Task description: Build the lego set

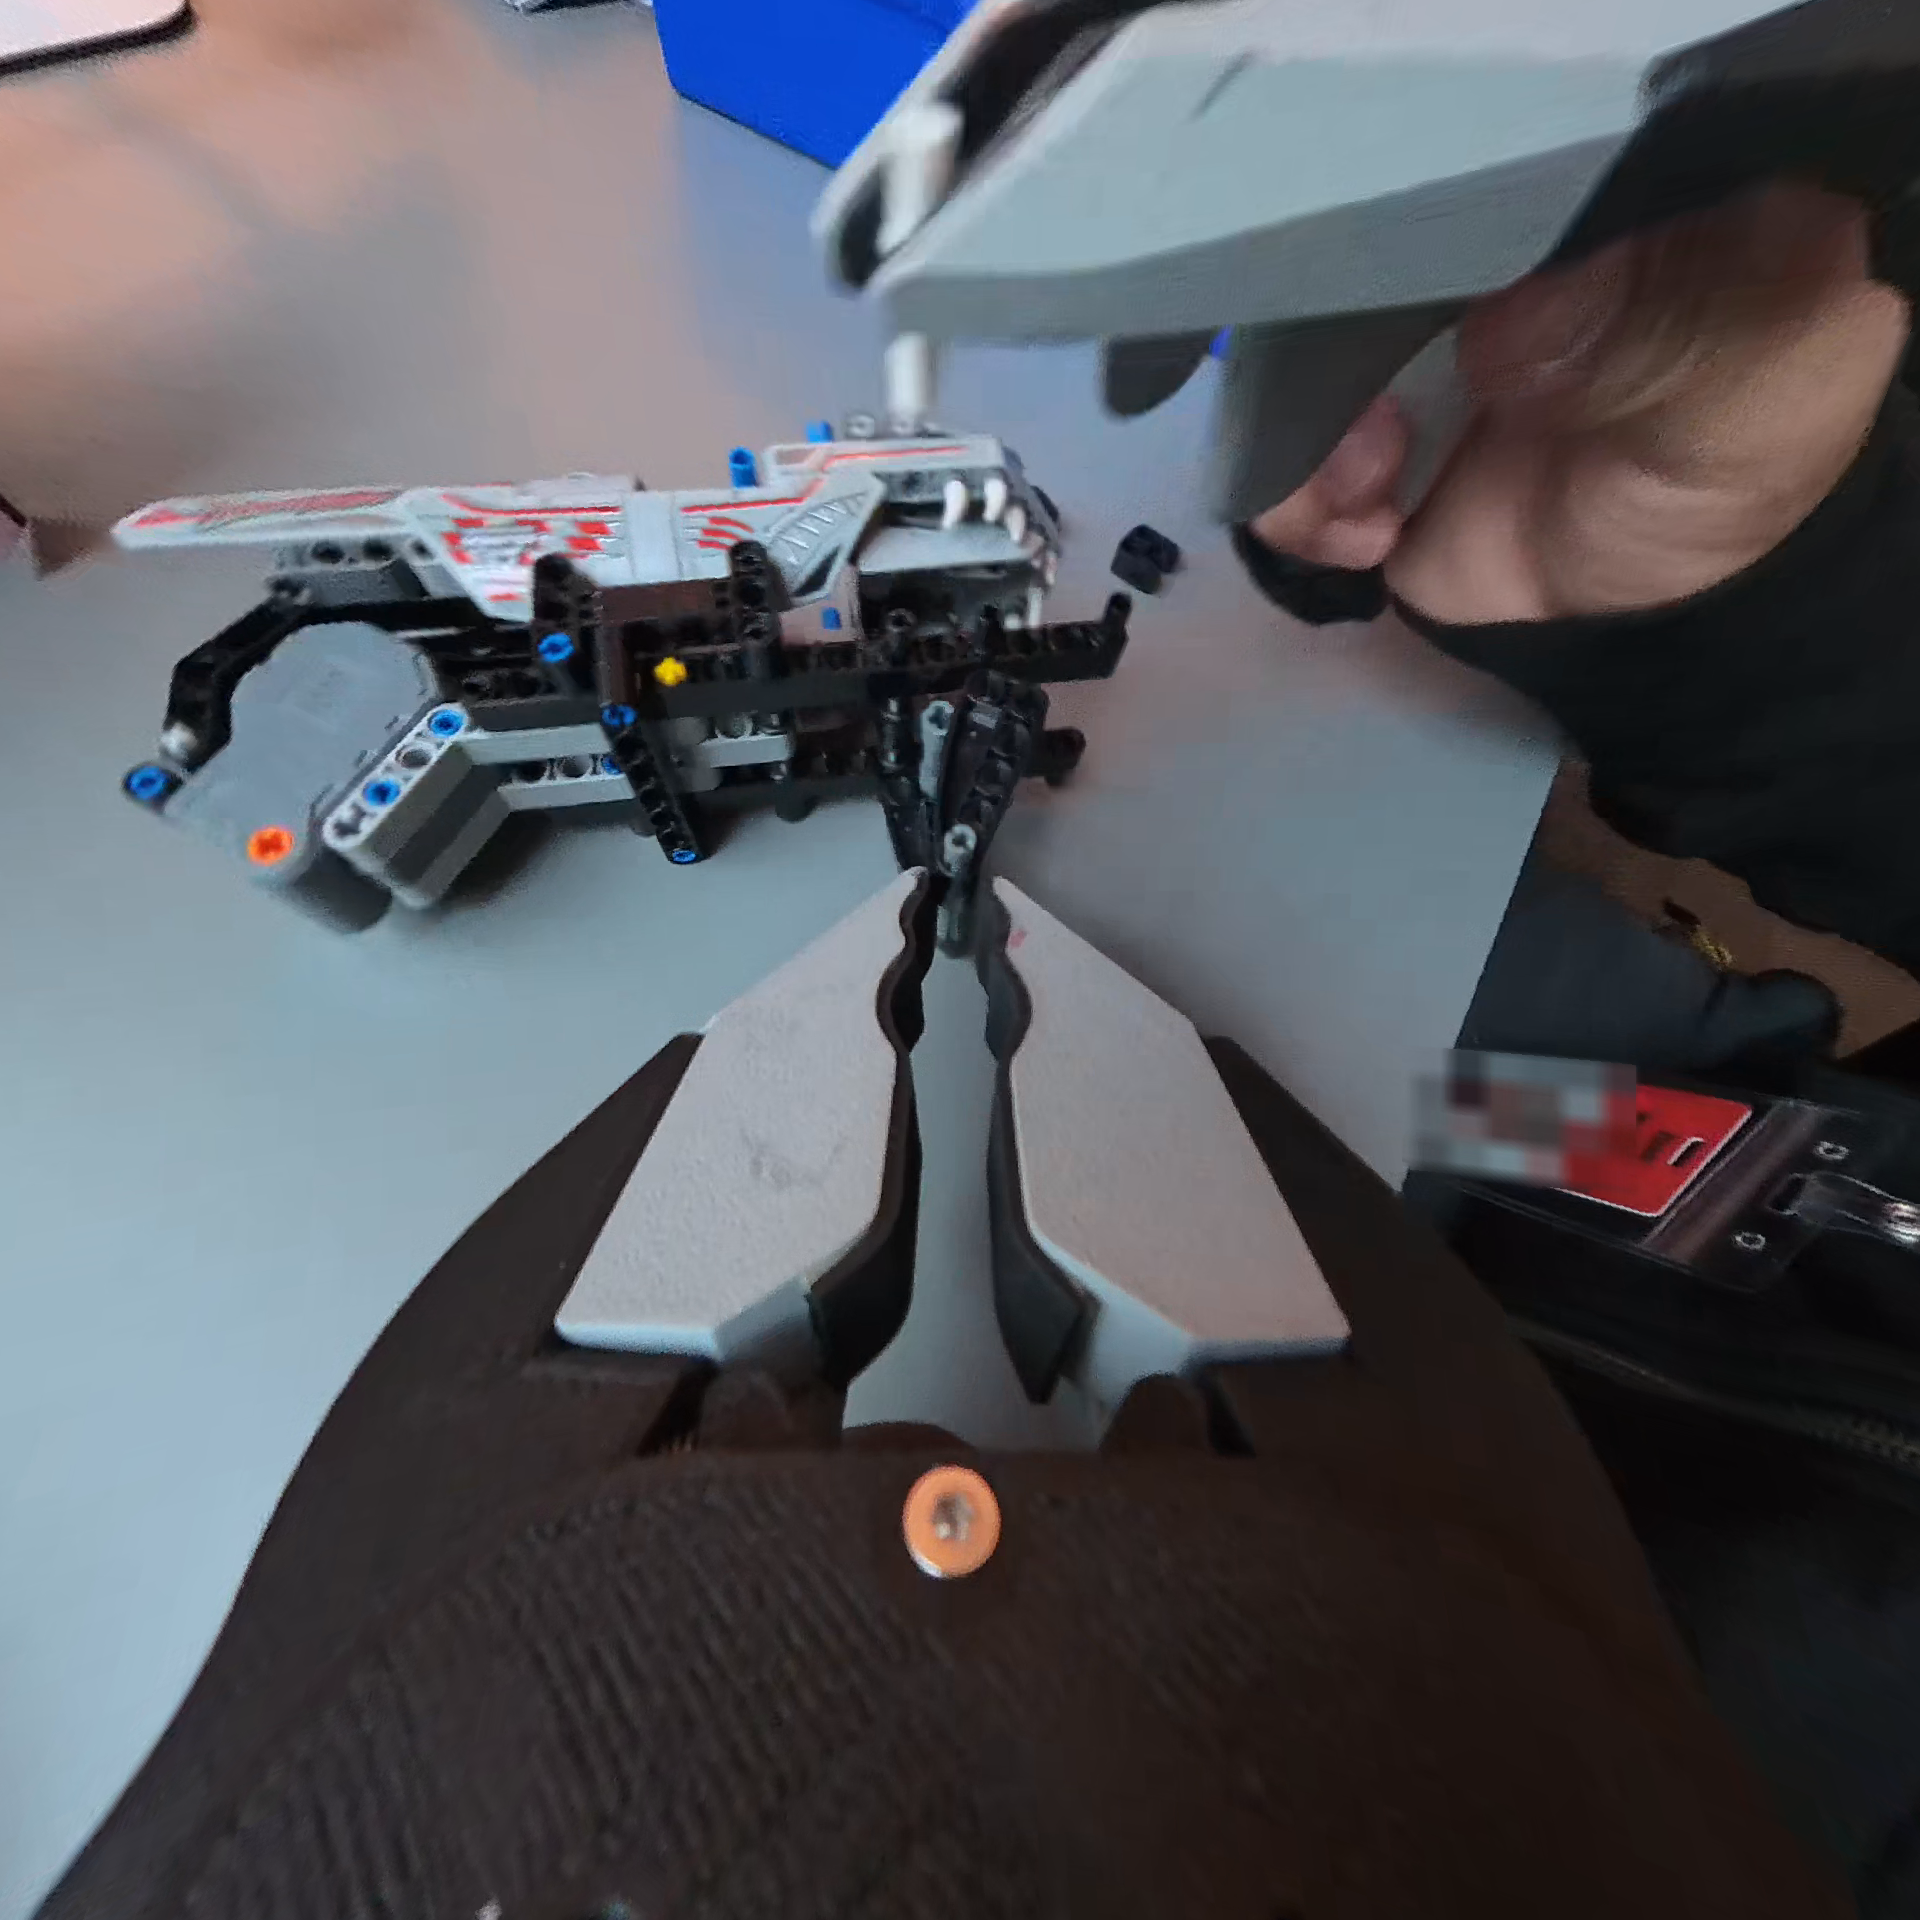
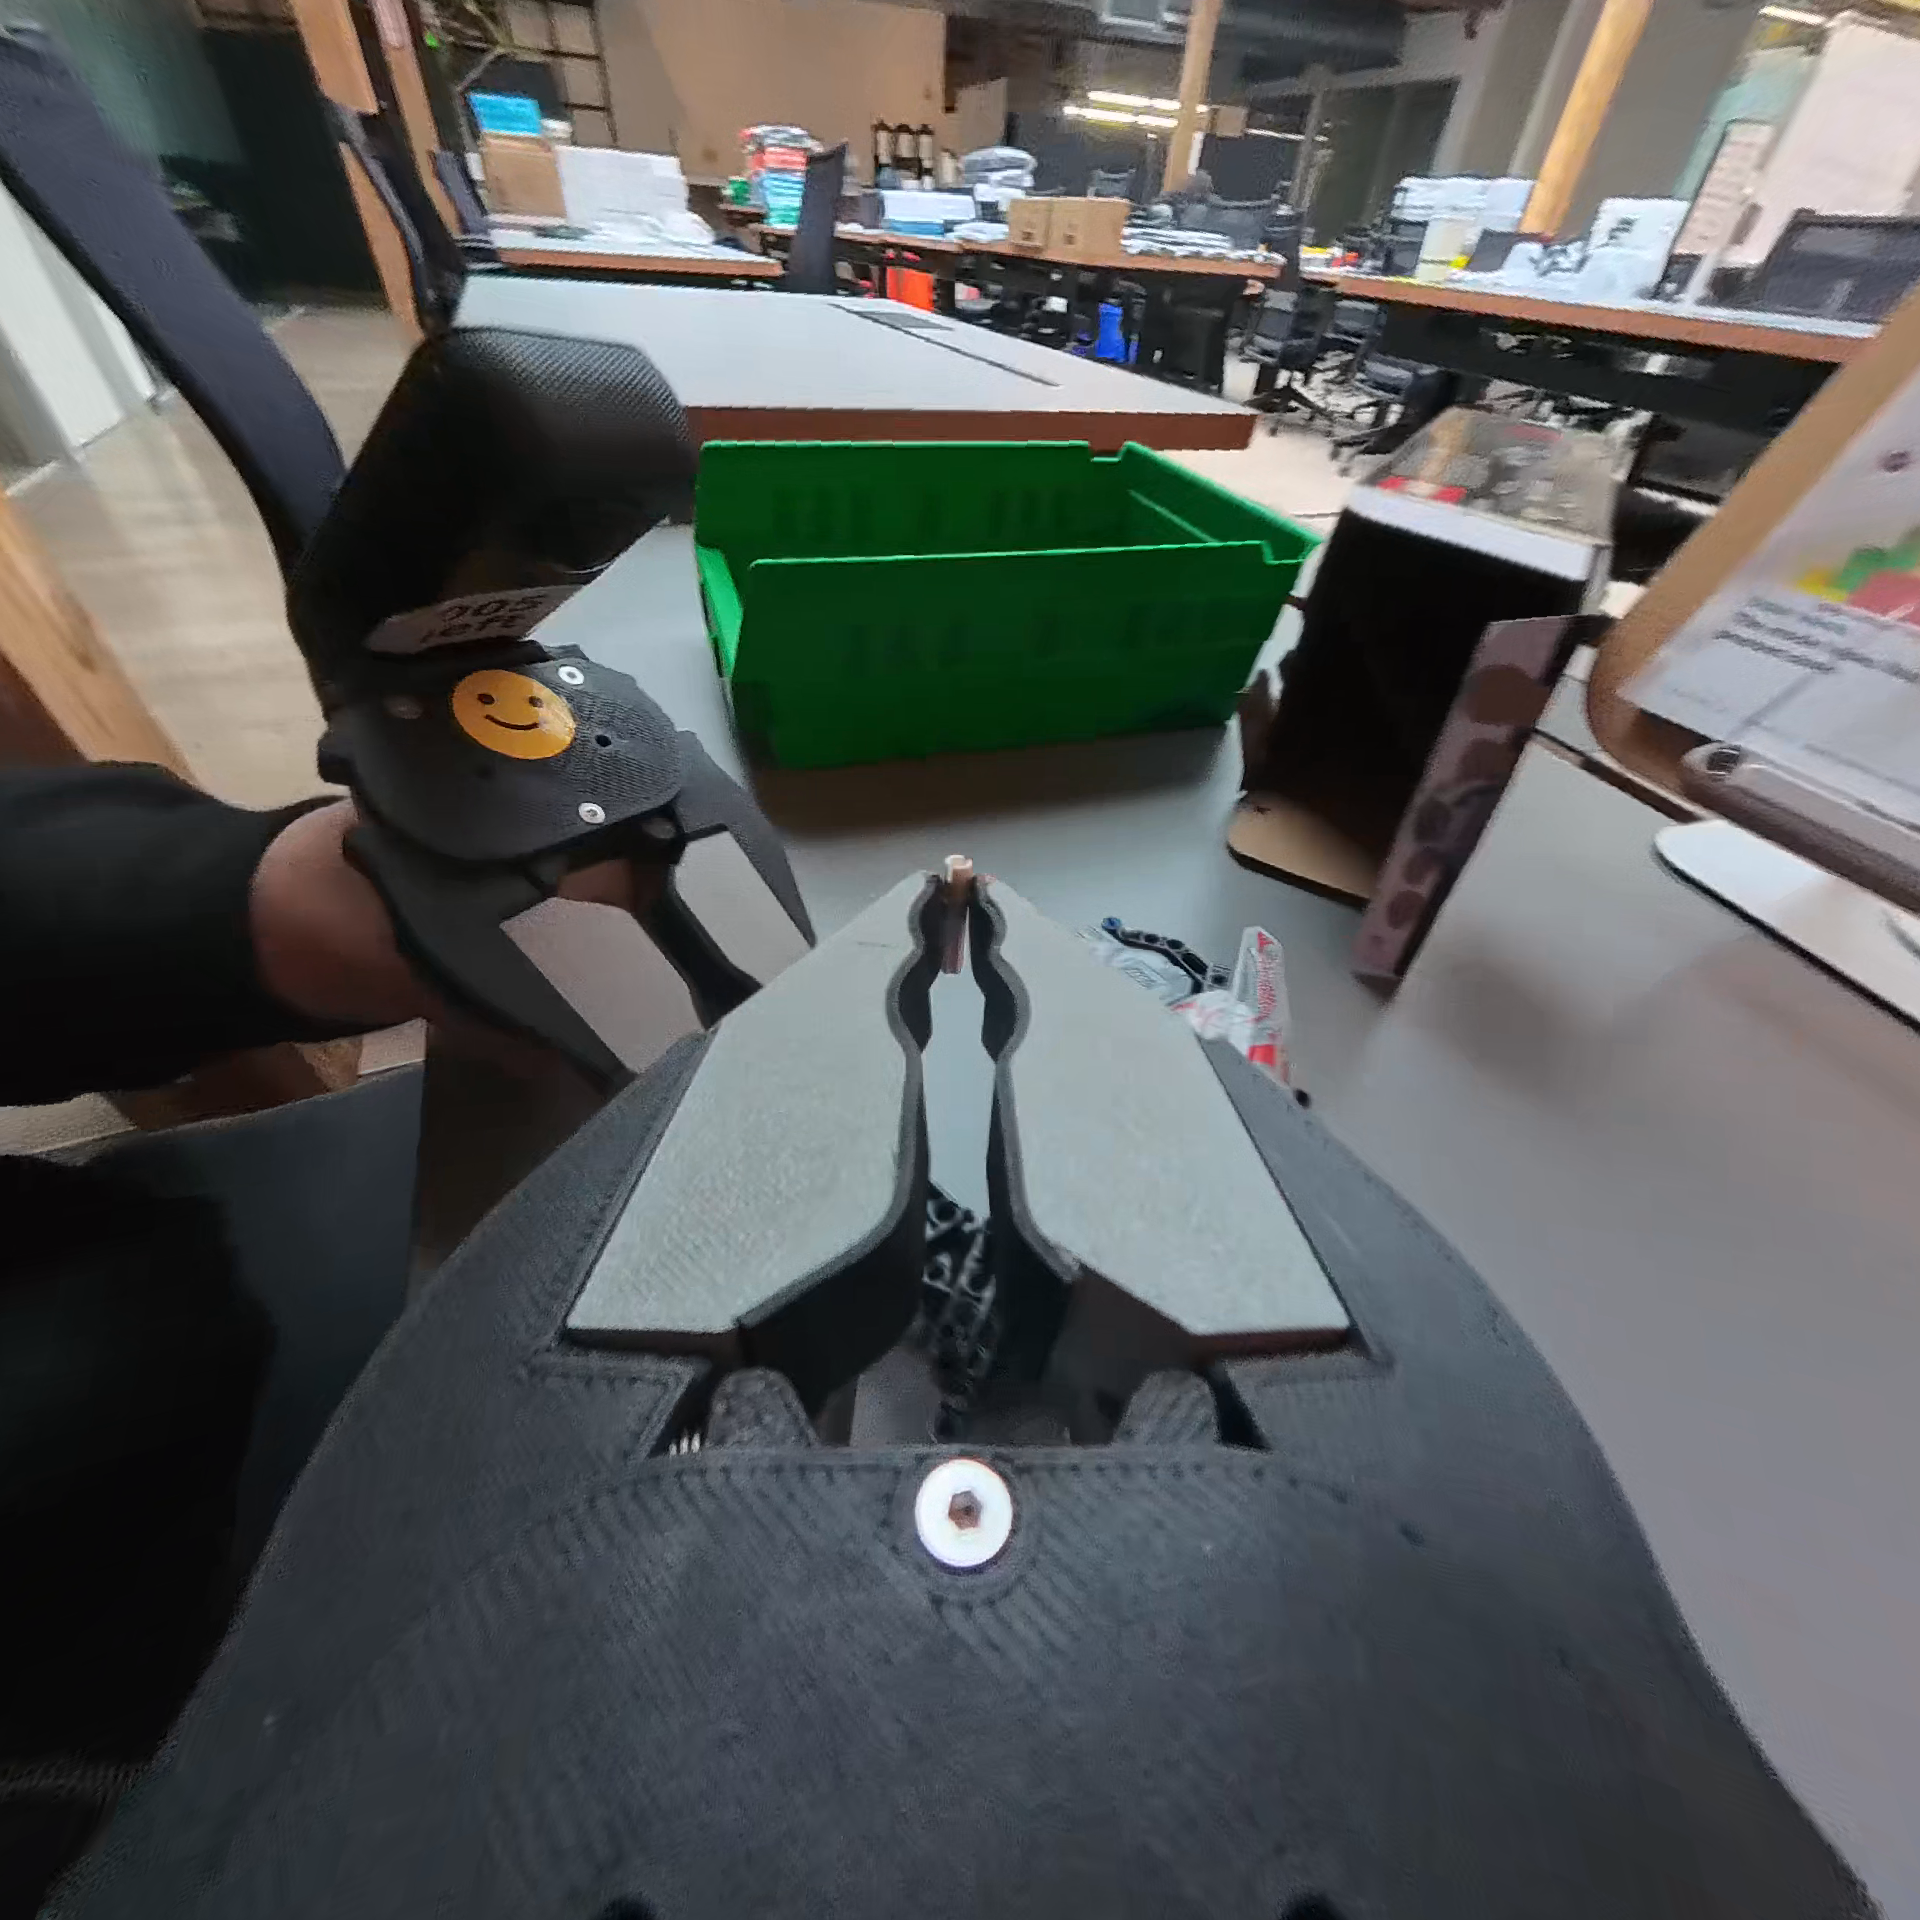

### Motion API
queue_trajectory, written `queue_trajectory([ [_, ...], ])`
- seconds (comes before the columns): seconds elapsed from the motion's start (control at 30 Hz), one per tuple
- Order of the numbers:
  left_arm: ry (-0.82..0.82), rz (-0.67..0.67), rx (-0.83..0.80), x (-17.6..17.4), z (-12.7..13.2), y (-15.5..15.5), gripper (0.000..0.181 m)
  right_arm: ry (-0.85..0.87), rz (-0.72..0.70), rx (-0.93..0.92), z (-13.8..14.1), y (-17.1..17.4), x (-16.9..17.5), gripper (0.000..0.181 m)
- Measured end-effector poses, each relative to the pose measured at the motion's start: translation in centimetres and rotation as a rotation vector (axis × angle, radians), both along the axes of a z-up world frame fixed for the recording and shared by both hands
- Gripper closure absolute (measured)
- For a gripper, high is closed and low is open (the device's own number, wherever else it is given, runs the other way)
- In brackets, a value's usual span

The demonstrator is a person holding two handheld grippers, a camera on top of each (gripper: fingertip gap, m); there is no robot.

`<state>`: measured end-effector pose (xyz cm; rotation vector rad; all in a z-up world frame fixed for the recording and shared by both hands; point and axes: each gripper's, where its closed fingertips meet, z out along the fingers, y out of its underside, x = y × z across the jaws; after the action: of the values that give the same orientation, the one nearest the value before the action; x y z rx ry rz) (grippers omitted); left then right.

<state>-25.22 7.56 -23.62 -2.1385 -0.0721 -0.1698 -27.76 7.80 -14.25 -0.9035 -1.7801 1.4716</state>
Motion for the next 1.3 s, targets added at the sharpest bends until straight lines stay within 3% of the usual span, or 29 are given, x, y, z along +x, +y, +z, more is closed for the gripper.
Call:
queue_trajectory([
  [0.27,-0.176,0.025,0.057,-1.0,0.8,-0.1,0.175,-0.235,-0.113,0.111,-0.7,6.8,2.5,0.18],
  [0.33,-0.196,0.02,0.07,-1.0,1.0,-0.1,0.17,-0.37,-0.106,0.178,-2.7,7.9,3.5,0.18],
  [0.47,-0.203,-0.009,0.062,-0.6,1.0,-0.1,0.172,-0.546,-0.238,0.335,-7.0,11.5,4.0,0.179],
  [0.63,-0.198,-0.025,0.057,-0.3,0.9,-0.1,0.172,-0.717,-0.211,0.296,-10.5,11.7,4.8,0.164],
  [0.8,-0.204,-0.03,0.056,-0.2,0.9,-0.1,0.172,-0.79,-0.208,0.386,-12.5,12.4,5.6,0.149],
  [0.9,-0.21,-0.032,0.056,-0.2,0.9,-0.1,0.172,-0.77,-0.178,0.399,-12.4,12.0,5.6,0.143],
  [0.97,-0.212,-0.035,0.056,-0.2,0.9,-0.1,0.172,-0.731,-0.157,0.384,-12.0,11.5,5.2,0.131],
  [1.1,-0.213,-0.04,0.054,-0.1,0.9,-0.1,0.173,-0.723,-0.155,0.332,-11.7,11.5,5.0,0.132],
  [1.17,-0.218,-0.045,0.055,-0.1,0.9,-0.1,0.172,-0.616,-0.143,0.307,-9.6,10.7,4.3,0.139],
  [1.3,-0.224,-0.09,0.085,0.2,1.5,-0.4,0.165,-0.458,-0.025,0.263,-5.9,6.7,4.1,0.137],
])
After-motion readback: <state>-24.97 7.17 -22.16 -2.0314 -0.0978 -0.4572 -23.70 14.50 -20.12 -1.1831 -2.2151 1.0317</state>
